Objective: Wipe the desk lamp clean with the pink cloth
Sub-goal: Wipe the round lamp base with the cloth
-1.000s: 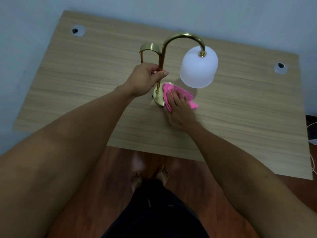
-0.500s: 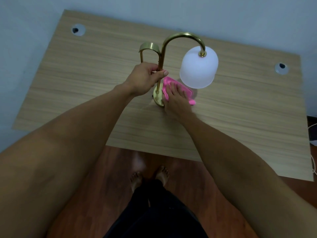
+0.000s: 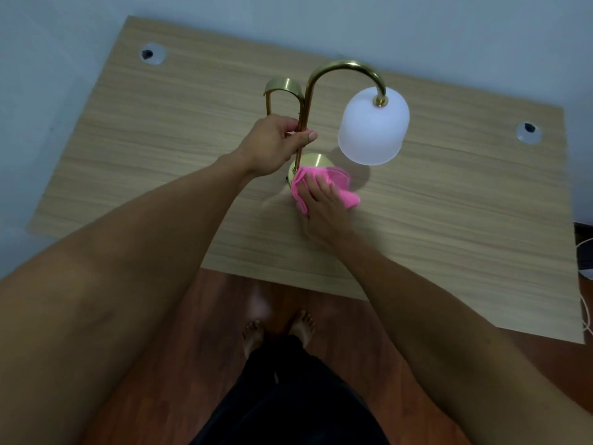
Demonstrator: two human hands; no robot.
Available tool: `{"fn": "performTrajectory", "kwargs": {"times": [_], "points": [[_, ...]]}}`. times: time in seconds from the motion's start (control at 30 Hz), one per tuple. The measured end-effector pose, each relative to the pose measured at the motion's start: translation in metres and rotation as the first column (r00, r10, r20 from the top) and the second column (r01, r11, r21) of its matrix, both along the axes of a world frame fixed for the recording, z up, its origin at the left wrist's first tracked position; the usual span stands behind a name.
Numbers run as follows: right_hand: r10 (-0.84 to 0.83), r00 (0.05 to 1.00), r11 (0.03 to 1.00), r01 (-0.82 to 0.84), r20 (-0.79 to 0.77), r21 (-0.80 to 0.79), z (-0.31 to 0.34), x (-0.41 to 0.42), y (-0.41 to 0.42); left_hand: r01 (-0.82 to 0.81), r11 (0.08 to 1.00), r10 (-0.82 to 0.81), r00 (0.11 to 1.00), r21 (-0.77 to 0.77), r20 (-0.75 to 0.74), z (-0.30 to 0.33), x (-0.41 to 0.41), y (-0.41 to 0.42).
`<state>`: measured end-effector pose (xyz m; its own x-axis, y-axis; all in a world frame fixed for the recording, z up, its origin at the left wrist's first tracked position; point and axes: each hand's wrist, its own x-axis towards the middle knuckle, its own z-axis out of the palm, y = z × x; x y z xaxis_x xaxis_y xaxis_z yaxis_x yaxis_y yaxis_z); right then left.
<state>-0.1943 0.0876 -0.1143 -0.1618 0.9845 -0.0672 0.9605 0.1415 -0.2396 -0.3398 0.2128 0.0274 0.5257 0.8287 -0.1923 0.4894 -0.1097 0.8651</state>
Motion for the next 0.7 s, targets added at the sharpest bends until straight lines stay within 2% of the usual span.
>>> {"fn": "performTrajectory", "kwargs": {"times": [0.07, 0.13, 0.23, 0.4, 0.5, 0.6, 0.7], "points": [[0.074, 0.997, 0.997, -0.074, -0.004, 0.015, -0.002, 0.016, -0.012, 0.001, 1.000, -0.001, 1.000, 0.005, 0.000, -0.001, -0.001, 0.000], [0.002, 1.000, 0.999, -0.003, -0.031, -0.036, 0.003, 0.022, -0.008, -0.002, 1.000, 0.002, 1.000, 0.012, -0.002, -0.002, -0.001, 0.000], [-0.110, 0.993, 0.994, 0.109, -0.040, -0.009, 0.009, 0.002, 0.007, 0.007, 1.000, -0.007, 1.000, 0.016, -0.017, -0.002, -0.001, 0.000], [0.031, 0.999, 0.998, -0.031, -0.013, 0.057, 0.004, -0.002, -0.015, 0.021, 1.000, -0.021, 1.000, 0.012, -0.022, 0.001, -0.002, -0.001], [-0.115, 0.989, 0.992, 0.118, -0.088, 0.035, 0.009, 0.013, -0.021, 0.008, 1.000, -0.008, 1.000, 0.009, -0.011, 0.001, -0.003, -0.001], [-0.206, 0.975, 0.978, 0.209, -0.078, 0.023, 0.010, -0.006, 0.002, 0.005, 1.000, -0.005, 1.000, -0.002, -0.014, 0.001, -0.002, -0.002], [-0.070, 0.997, 0.996, 0.071, -0.029, 0.053, 0.004, -0.014, 0.002, 0.018, 1.000, -0.018, 1.000, 0.008, -0.021, 0.002, -0.001, -0.003]]}}
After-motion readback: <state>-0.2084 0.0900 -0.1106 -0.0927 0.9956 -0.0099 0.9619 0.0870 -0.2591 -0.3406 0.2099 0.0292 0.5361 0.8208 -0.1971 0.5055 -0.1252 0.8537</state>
